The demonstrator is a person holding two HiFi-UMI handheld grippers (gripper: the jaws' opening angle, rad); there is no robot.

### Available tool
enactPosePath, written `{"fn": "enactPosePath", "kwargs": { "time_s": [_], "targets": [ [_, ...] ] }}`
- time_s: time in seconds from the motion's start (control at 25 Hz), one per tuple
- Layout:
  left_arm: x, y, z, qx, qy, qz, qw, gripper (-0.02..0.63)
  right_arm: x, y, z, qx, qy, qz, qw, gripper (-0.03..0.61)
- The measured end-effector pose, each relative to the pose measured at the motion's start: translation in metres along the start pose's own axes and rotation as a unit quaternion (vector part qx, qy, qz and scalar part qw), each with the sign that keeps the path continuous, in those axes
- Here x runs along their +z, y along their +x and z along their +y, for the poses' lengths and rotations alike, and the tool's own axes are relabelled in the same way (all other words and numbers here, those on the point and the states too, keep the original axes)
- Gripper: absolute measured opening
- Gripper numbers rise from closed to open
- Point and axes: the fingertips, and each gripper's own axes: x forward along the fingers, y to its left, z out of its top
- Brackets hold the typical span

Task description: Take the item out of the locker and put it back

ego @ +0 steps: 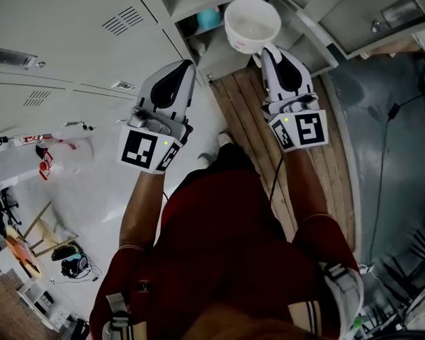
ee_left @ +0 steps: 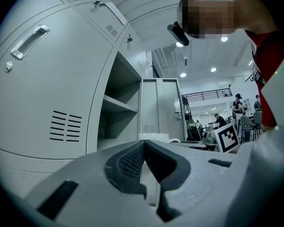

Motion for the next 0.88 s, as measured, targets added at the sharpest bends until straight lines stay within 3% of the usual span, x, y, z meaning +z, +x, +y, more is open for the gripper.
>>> {"fn": "enactPosePath", "kwargs": {
  "time_s": [0.88],
  "targets": [
    [-0.04, 0.018, 0.01, 0.009, -0.001, 0.026, 0.9996, 0.005, -0.097, 0.034, -0.024, -0.032, 0.025, 0.052, 0.998, 0.038]
  ]
}}
